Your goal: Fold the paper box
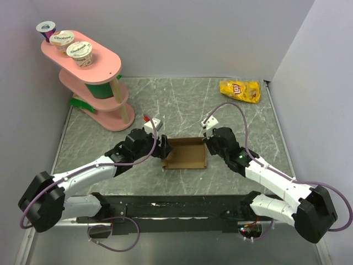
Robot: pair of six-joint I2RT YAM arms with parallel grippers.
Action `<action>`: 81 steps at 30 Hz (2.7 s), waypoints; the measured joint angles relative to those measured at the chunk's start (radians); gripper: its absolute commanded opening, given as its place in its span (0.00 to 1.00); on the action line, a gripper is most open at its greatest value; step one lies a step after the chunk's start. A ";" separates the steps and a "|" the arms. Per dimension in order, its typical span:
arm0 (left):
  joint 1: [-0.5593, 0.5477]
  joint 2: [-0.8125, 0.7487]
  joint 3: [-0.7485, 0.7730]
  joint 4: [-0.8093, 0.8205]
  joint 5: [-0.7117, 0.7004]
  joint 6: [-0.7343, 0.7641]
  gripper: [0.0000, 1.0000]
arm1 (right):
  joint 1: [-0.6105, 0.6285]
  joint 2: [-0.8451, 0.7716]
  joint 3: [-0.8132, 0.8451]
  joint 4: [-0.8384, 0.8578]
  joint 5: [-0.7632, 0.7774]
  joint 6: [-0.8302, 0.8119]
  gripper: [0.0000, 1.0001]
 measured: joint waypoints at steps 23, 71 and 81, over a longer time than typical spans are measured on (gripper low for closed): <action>0.006 0.167 0.038 0.056 -0.222 -0.014 0.01 | 0.013 0.188 0.199 -0.158 0.024 0.063 0.00; 0.008 0.224 0.034 0.154 -0.327 0.013 0.01 | -0.002 0.499 0.478 -0.253 0.159 0.644 0.00; -0.005 0.241 0.034 0.181 -0.340 0.012 0.01 | -0.005 0.498 0.439 -0.176 0.195 0.750 0.00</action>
